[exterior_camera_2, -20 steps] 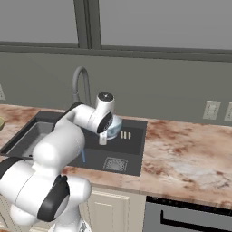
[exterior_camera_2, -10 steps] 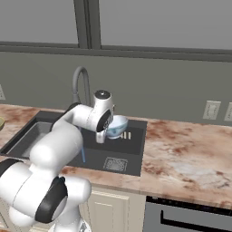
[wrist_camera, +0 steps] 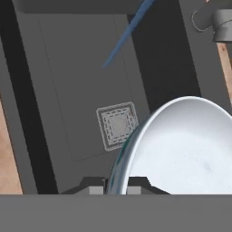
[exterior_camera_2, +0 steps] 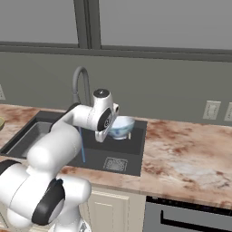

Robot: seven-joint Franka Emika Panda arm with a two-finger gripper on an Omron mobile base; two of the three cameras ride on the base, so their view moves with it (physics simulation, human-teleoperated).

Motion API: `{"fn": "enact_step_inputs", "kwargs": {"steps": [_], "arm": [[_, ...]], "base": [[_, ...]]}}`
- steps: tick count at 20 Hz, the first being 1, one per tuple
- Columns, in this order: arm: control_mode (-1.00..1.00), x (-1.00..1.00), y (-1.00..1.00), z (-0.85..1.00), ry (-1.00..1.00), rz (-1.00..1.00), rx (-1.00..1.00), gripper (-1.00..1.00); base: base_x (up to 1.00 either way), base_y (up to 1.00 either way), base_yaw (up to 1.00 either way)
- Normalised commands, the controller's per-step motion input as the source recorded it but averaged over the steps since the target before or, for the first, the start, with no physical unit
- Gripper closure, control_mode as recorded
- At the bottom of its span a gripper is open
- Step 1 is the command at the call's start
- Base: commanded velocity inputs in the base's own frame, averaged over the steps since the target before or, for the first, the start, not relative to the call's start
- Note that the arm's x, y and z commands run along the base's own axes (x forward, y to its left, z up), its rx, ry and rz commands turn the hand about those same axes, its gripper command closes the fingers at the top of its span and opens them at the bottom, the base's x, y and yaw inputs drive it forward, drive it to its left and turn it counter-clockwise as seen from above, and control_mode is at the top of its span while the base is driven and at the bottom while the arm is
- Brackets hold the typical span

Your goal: Rinse each bowl for a few seconds and place them down in the sink or on the counter.

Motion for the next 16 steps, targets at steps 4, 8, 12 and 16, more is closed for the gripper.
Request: {"fn": "enact_step_inputs", "kwargs": {"steps": [4,8,12,16], "arm": [[-1.0,-0.07,-0.22,0.12,-0.01,-0.15,0.0,1.0],[-1.0,-0.11,-0.26,0.15,-0.01,-0.13,0.0,1.0],[-1.0,-0.14,-0.27,0.17,-0.01,-0.12,0.0,1.0],[-1.0,-0.18,-0.26,0.15,-0.01,-0.11,0.0,1.0]], "base": [[0.0,0.0,0.0],[0.0,0.0,0.0],[0.0,0.0,0.0],[0.0,0.0,0.0]]}}
